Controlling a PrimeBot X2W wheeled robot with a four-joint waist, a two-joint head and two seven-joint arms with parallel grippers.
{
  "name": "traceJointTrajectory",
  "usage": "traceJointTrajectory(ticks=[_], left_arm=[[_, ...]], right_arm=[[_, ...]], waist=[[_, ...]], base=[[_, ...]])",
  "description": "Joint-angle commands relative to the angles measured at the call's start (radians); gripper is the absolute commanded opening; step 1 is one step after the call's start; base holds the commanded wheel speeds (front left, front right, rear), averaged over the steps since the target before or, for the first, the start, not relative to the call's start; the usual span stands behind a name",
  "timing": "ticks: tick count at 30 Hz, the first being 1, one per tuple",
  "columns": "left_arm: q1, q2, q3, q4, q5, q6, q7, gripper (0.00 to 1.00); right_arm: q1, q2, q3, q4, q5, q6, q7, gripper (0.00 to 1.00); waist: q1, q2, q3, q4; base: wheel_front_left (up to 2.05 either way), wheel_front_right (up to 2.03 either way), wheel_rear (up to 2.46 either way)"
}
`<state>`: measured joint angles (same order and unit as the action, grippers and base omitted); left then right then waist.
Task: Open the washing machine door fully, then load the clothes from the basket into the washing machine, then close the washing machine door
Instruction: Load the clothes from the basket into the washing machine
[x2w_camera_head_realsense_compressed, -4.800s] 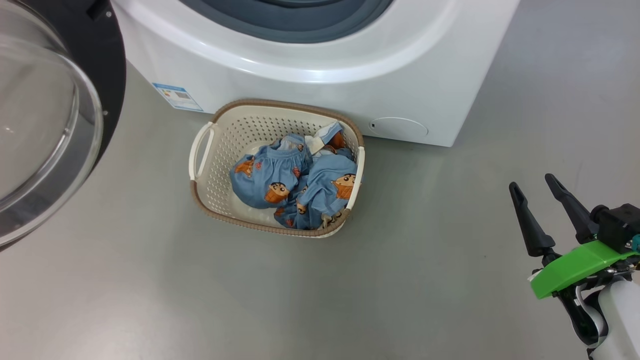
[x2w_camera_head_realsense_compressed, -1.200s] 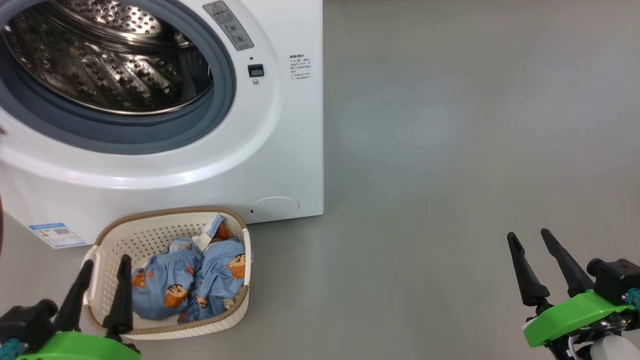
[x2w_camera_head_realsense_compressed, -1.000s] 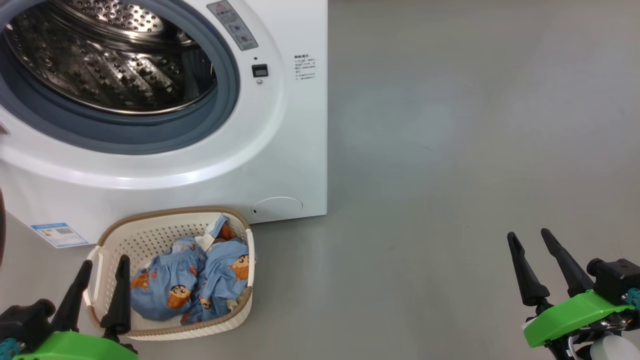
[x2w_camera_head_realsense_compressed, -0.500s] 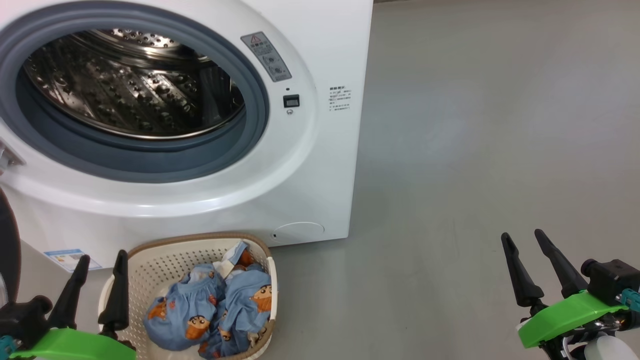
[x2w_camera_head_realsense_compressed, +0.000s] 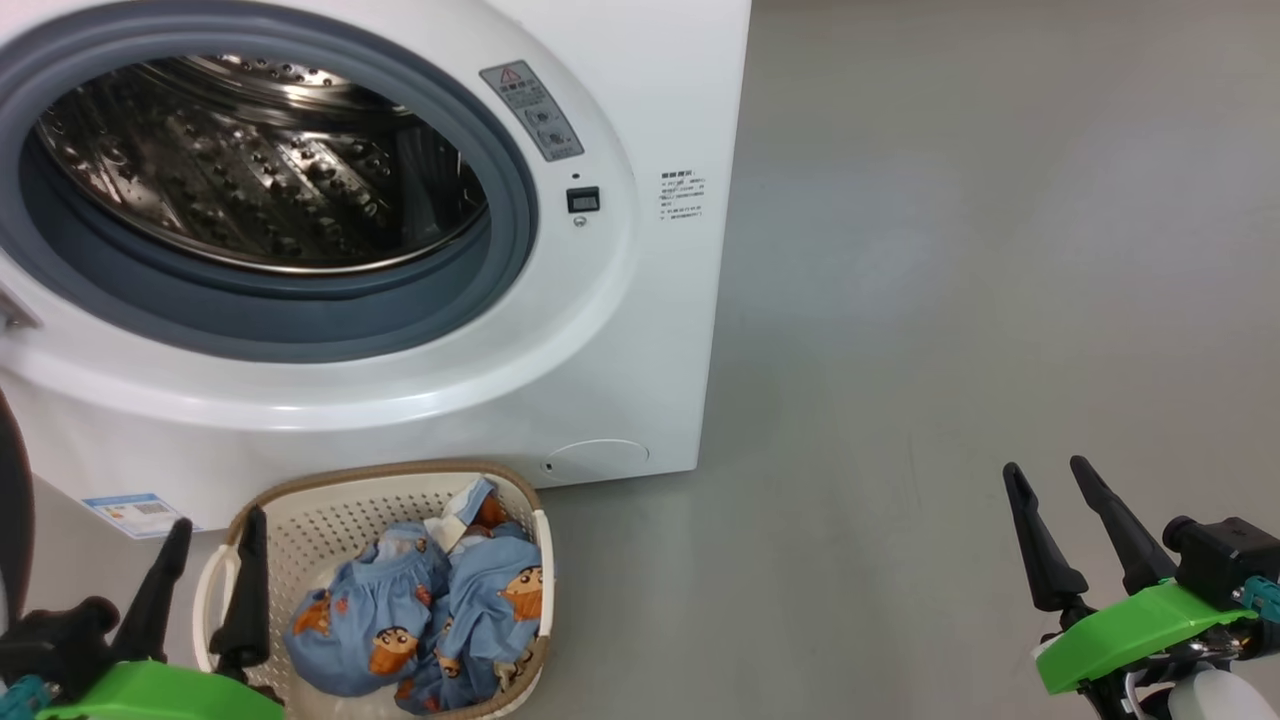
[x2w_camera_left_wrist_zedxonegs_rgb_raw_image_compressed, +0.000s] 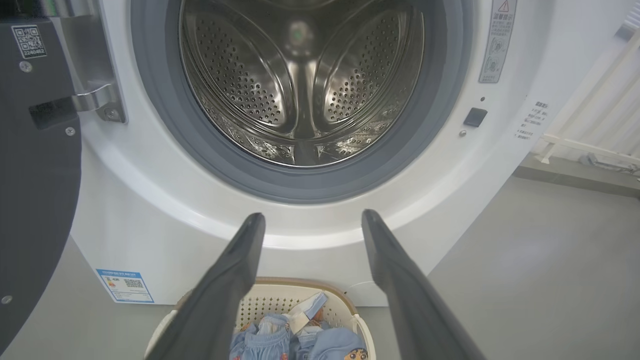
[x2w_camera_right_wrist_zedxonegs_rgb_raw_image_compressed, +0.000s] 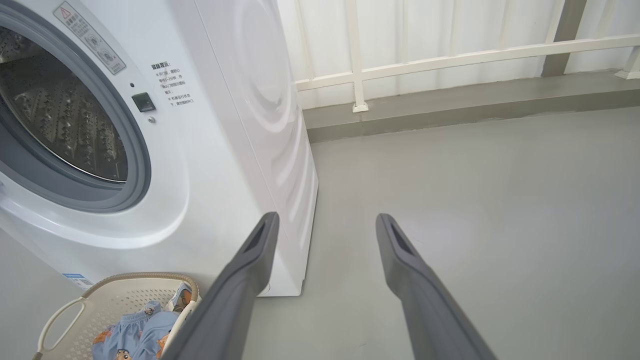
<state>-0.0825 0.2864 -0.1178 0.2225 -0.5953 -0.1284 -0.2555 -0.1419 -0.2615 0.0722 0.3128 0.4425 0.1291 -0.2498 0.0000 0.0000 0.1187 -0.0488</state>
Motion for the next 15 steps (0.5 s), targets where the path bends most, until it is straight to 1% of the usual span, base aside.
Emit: traceJointTrajectory(ticks=[1,9,13,15], left_arm=[[-0.028,0.025,0.036,-0.009,0.002,-0.002,-0.006,1.00],[-0.046,0.008,-0.008,0.084,0.003,-0.002,-0.006,1.00],[-0.071,-0.006,-0.029,0.151,0.014,-0.002,-0.006,1.00],[-0.099,-0.013,-0.053,0.206,0.013,-0.002,-0.006,1.00]], right_arm=[[-0.014,-0.012,0.017,-0.028,0.002,0.002,-0.012,1.00],[-0.036,0.015,0.028,-0.041,-0.011,0.002,-0.012,1.00],[-0.054,0.030,0.032,-0.044,-0.013,0.002,-0.012,1.00],[-0.072,0.037,0.035,-0.043,-0.010,0.002,-0.012,1.00]], waist=[[0.0000,0.0000,0.006,-0.001],[0.0000,0.0000,0.058,-0.014],[0.0000,0.0000,0.099,-0.025],[0.0000,0.0000,0.133,-0.034]], base=[[0.00,0.00,0.00],[0.00,0.00,0.00],[0.00,0.00,0.00],[0.00,0.00,0.00]])
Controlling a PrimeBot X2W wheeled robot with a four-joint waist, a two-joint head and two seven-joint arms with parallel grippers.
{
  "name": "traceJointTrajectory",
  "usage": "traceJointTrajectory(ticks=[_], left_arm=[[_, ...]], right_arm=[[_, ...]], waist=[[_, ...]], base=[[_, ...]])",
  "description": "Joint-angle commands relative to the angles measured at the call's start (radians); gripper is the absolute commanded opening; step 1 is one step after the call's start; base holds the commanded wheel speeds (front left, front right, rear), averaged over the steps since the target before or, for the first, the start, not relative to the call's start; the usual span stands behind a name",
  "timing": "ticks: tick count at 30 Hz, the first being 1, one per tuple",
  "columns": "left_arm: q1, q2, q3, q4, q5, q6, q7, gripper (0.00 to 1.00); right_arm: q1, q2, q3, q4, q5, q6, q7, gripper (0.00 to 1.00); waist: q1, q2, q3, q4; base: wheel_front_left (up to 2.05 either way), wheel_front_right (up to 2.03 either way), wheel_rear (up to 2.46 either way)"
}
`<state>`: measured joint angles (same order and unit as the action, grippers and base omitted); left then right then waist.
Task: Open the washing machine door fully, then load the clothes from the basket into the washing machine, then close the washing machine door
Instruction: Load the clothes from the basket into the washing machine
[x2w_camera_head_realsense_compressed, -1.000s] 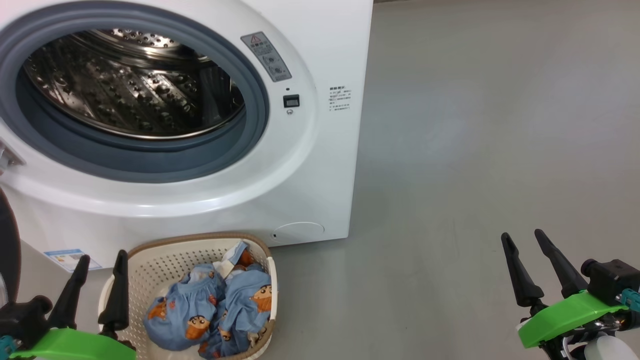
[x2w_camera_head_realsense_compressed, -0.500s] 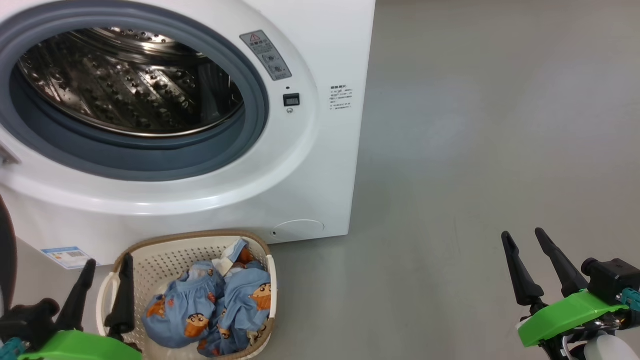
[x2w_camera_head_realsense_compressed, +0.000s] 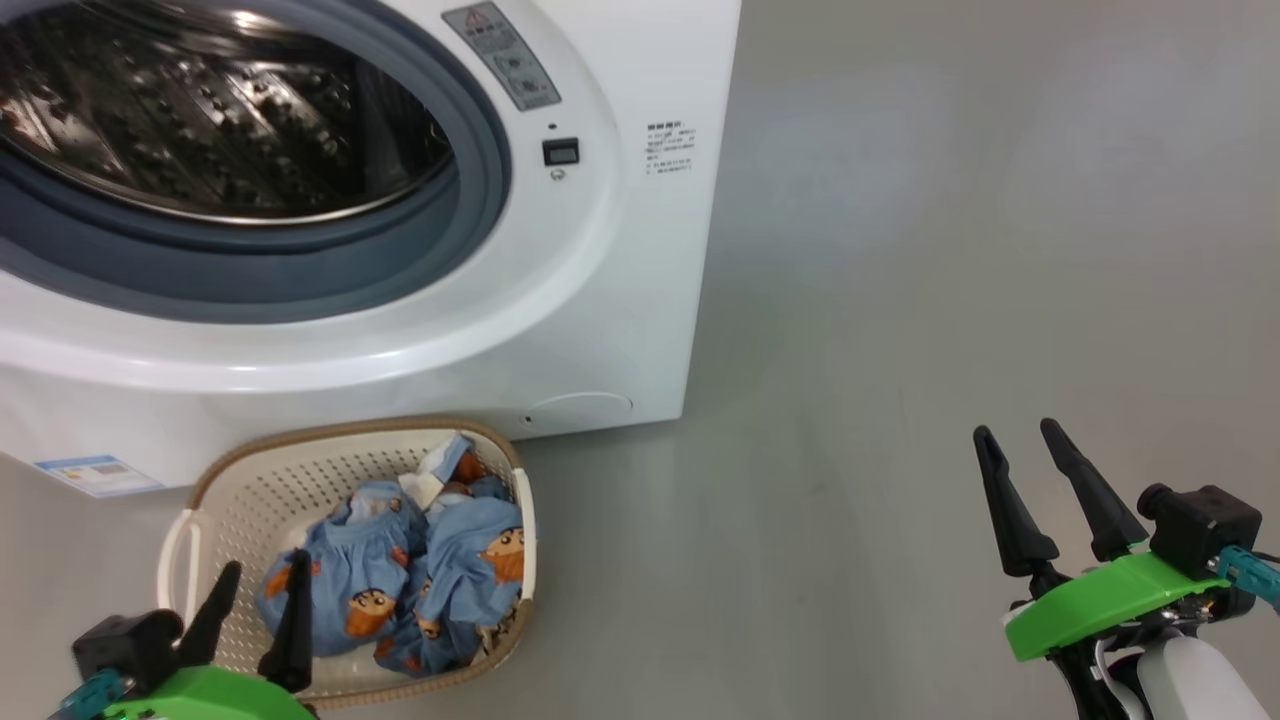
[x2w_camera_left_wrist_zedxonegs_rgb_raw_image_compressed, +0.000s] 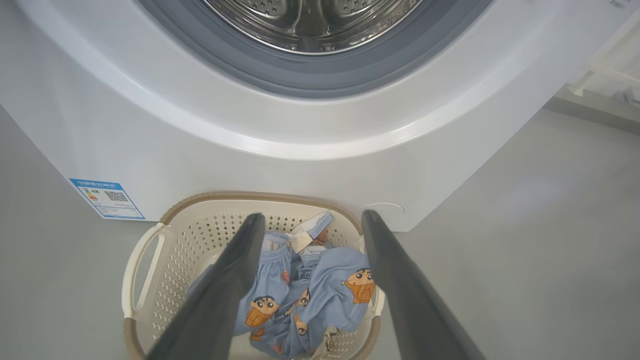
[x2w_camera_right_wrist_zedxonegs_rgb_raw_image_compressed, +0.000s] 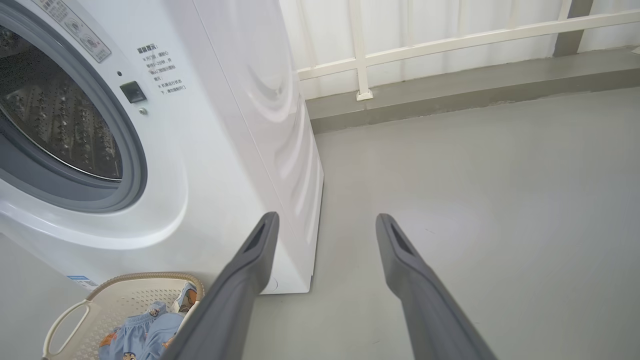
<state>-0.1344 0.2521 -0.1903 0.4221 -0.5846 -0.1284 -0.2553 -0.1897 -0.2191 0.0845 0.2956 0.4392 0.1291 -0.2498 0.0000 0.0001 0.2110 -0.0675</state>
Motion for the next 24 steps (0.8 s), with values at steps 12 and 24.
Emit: traceJointTrajectory(ticks=[12,24], left_arm=[[-0.220,0.037,-0.166,0.246,-0.088,-0.002,-0.006,1.00],[-0.434,0.110,-0.433,0.438,-0.264,-0.002,-0.006,1.00]], right_arm=[[-0.092,0.034,0.030,-0.040,-0.022,0.002,-0.012,1.00],[-0.186,0.088,0.055,-0.055,-0.038,0.002,-0.012,1.00]], waist=[[0.0000,-0.0001,0.186,-0.052],[0.0000,-0.0001,0.374,-0.110]], base=[[0.00,0.00,0.00],[0.00,0.00,0.00]])
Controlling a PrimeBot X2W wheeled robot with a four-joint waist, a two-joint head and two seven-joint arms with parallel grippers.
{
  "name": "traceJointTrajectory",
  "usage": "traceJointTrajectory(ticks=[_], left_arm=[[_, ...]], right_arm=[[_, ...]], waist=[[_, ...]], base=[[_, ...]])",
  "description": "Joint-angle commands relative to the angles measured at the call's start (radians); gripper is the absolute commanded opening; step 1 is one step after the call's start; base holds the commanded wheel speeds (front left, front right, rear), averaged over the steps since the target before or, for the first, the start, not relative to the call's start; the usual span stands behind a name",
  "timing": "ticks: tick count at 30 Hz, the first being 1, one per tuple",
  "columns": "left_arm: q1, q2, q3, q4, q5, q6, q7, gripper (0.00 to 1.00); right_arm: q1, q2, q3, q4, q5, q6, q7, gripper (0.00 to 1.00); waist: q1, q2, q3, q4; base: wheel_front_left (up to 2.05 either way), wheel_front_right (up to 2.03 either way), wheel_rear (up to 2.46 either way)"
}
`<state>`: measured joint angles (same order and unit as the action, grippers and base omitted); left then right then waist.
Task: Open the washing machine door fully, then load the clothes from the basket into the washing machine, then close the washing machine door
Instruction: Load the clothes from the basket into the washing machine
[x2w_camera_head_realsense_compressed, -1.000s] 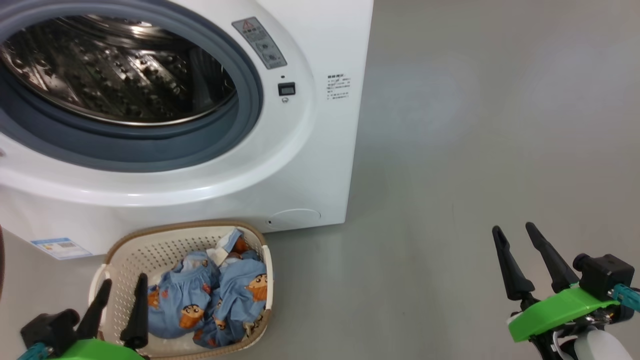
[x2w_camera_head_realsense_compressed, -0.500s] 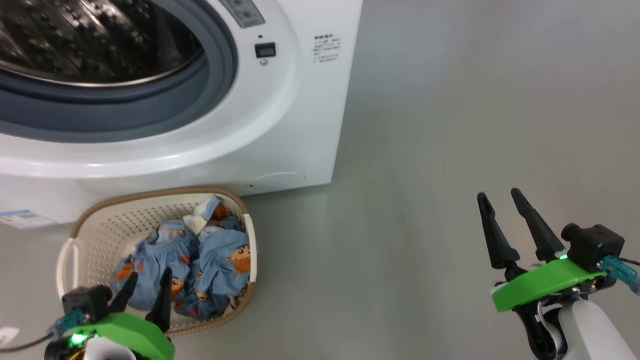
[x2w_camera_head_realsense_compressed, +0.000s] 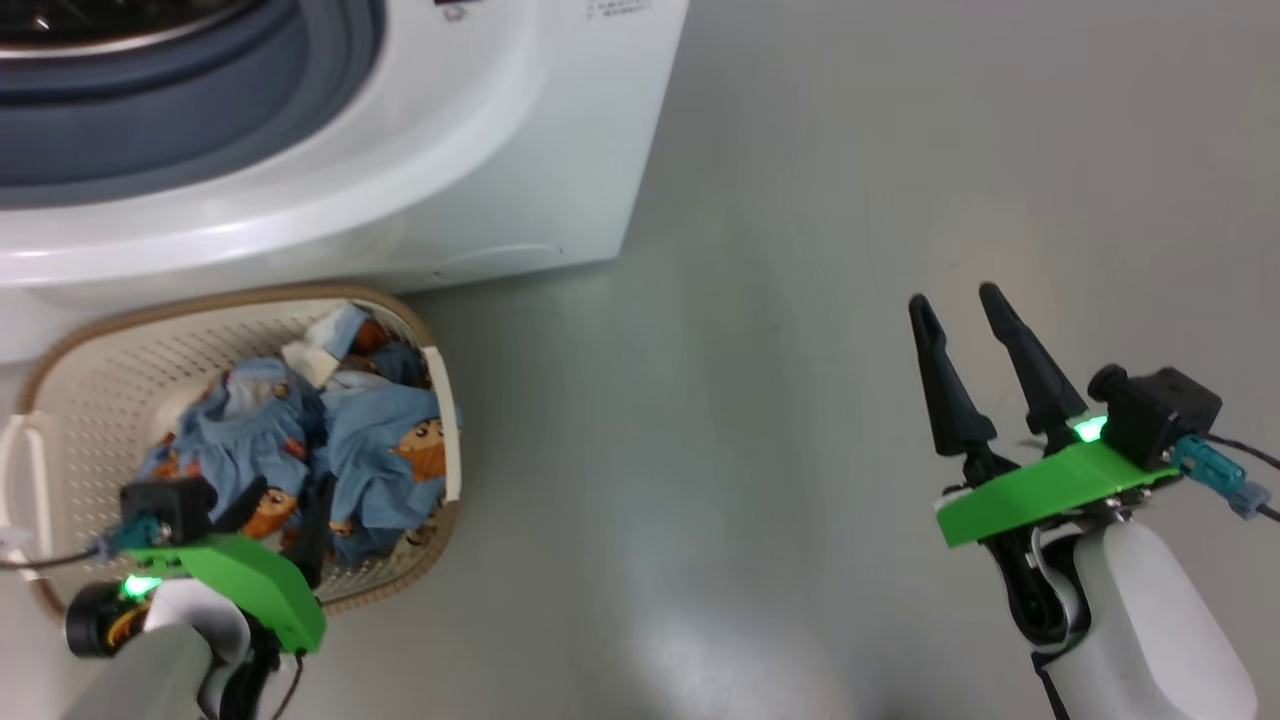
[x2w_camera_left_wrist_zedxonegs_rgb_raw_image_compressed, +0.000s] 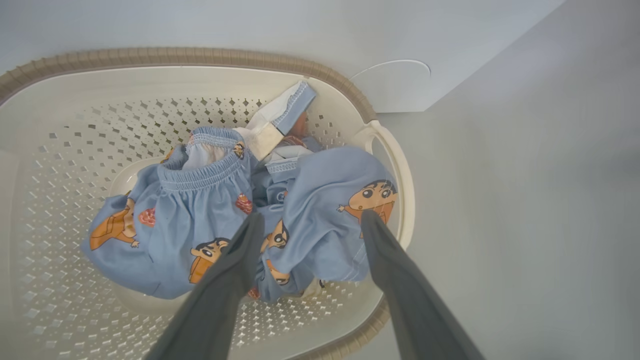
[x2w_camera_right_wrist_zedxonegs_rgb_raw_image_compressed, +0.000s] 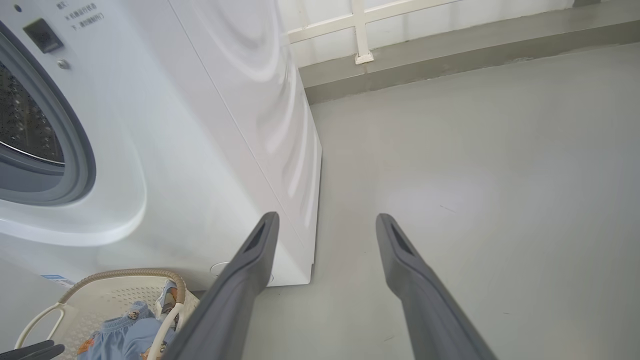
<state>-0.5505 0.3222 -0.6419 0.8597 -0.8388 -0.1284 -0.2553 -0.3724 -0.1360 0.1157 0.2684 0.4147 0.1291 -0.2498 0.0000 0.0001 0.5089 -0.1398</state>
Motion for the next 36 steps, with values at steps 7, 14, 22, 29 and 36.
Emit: traceJointTrajectory(ticks=[7,14,22,29,36], left_arm=[[-0.131,0.085,-0.091,0.067,-0.092,-0.002,-0.006,1.00],[-0.219,0.129,-0.168,0.111,-0.173,-0.002,0.015,1.00],[-0.268,0.161,-0.225,0.122,-0.262,-0.002,0.062,1.00],[-0.293,0.204,-0.290,0.051,-0.359,-0.002,0.104,1.00],[-0.317,0.236,-0.358,0.017,-0.427,-0.002,0.111,0.14]], right_arm=[[-0.060,0.030,0.035,-0.040,-0.017,0.002,-0.012,1.00],[-0.100,0.048,0.044,-0.054,-0.022,0.002,-0.012,1.00],[-0.124,0.061,0.048,-0.064,-0.025,0.002,-0.012,1.00],[-0.136,0.070,0.050,-0.066,-0.026,0.002,-0.012,1.00],[-0.145,0.077,0.051,-0.065,-0.026,0.002,-0.012,1.00]], waist=[[0.0000,-0.0001,0.171,-0.071],[0.0000,-0.0001,0.244,-0.093],[0.0000,-0.0001,0.290,-0.104],[0.0000,-0.0001,0.312,-0.109],[0.0000,-0.0001,0.322,-0.113]], base=[[0.00,0.00,0.00],[0.00,0.00,0.00],[0.00,0.00,0.00],[0.00,0.00,0.00],[0.00,0.00,0.00]])
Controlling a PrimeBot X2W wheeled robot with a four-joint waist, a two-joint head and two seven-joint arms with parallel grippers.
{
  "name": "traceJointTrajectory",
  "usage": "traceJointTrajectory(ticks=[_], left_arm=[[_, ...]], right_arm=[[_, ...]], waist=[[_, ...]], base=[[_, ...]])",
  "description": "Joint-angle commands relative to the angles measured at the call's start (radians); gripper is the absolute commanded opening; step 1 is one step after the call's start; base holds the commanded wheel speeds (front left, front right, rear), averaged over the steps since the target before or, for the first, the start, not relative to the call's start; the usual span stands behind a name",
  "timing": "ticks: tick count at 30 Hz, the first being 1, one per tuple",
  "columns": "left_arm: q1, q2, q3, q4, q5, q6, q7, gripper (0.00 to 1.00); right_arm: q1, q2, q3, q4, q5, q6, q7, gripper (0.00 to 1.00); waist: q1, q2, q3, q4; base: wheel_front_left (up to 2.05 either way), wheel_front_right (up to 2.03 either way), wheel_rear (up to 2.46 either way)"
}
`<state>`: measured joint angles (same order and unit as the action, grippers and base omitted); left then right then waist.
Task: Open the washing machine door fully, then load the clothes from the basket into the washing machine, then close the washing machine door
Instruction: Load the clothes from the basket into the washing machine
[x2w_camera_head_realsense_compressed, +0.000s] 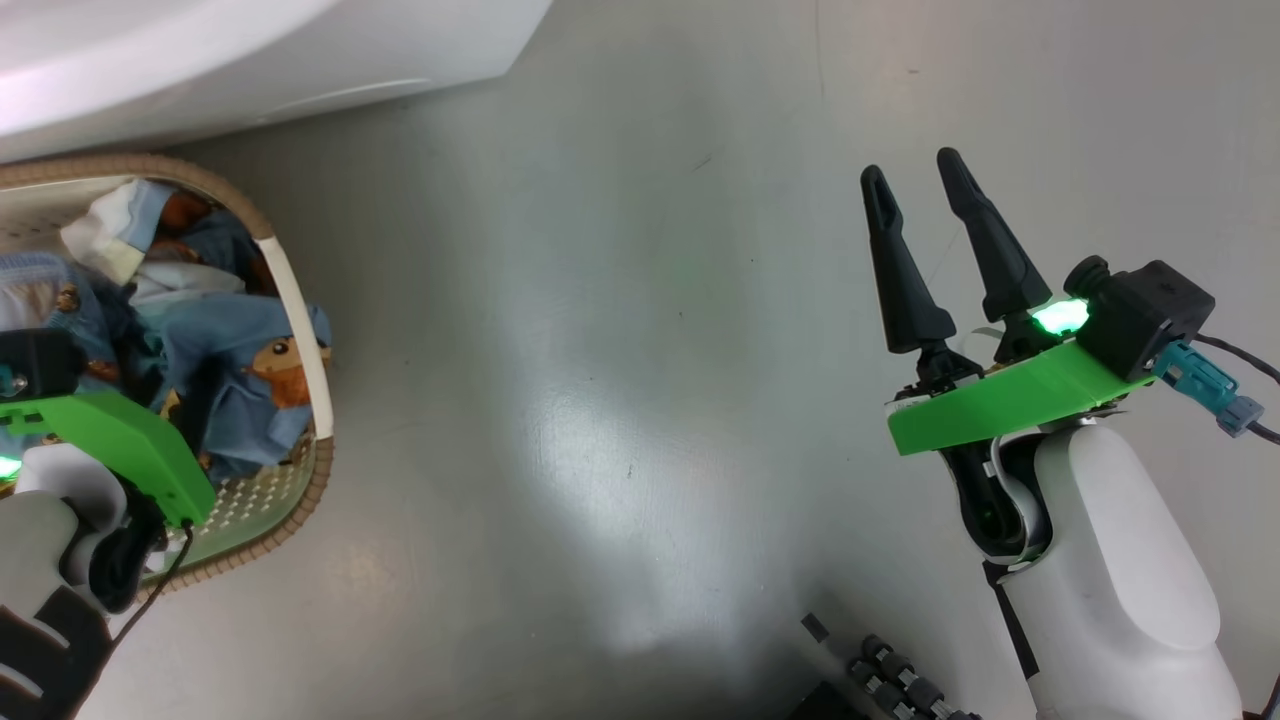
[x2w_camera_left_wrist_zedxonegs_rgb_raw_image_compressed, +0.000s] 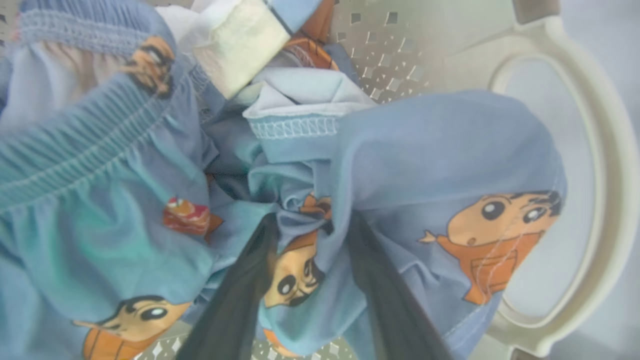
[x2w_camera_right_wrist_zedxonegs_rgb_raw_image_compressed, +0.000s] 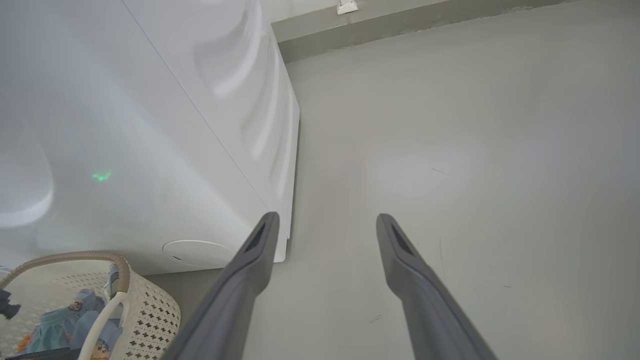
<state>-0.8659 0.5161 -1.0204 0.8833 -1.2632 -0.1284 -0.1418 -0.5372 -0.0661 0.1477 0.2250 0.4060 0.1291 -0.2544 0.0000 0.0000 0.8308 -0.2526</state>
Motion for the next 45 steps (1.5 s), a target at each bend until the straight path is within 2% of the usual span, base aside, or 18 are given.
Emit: traceJointTrajectory(ticks=[1,10,17,22,30,37,45], left_arm=[[-0.004,0.044,0.013,-0.009,-0.013,-0.002,-0.003,0.00],[-0.004,0.030,-0.038,-0.006,-0.086,-0.002,-0.056,0.00],[0.046,0.014,-0.039,0.011,-0.129,-0.002,-0.107,0.00],[0.094,0.012,-0.025,0.004,-0.122,-0.002,-0.119,0.00],[0.166,0.009,0.123,-0.050,-0.019,-0.002,-0.120,0.00],[0.295,-0.015,0.333,-0.140,0.148,-0.002,-0.120,0.00],[0.426,-0.052,0.557,-0.259,0.321,-0.002,-0.120,0.00]], right_arm=[[0.018,0.008,0.019,-0.022,-0.018,0.002,-0.007,1.00],[0.026,0.008,0.005,-0.015,-0.021,0.002,-0.007,1.00],[0.056,-0.006,0.004,0.006,-0.015,0.002,-0.007,1.00],[0.092,-0.024,0.001,0.020,-0.007,0.002,-0.007,1.00],[0.151,-0.052,-0.009,0.038,0.000,0.002,-0.007,1.00],[0.221,-0.093,-0.017,0.057,0.016,0.002,-0.007,1.00],[0.289,-0.131,-0.038,0.058,0.029,0.002,-0.007,1.00]], waist=[[0.0000,0.0000,0.000,0.000],[0.0000,0.0000,-0.047,0.019],[0.0000,0.0000,-0.152,0.048],[0.0000,0.0000,-0.240,0.072],[0.0000,0.0000,-0.354,0.108],[0.0000,0.0000,-0.484,0.139],[0.0000,0.0000,-0.574,0.162]], base=[[0.00,0.00,0.00],[0.00,0.00,0.00],[0.00,0.00,0.00],[0.00,0.00,0.00],[0.00,0.00,0.00],[0.00,0.00,0.00],[0.00,0.00,0.00]])
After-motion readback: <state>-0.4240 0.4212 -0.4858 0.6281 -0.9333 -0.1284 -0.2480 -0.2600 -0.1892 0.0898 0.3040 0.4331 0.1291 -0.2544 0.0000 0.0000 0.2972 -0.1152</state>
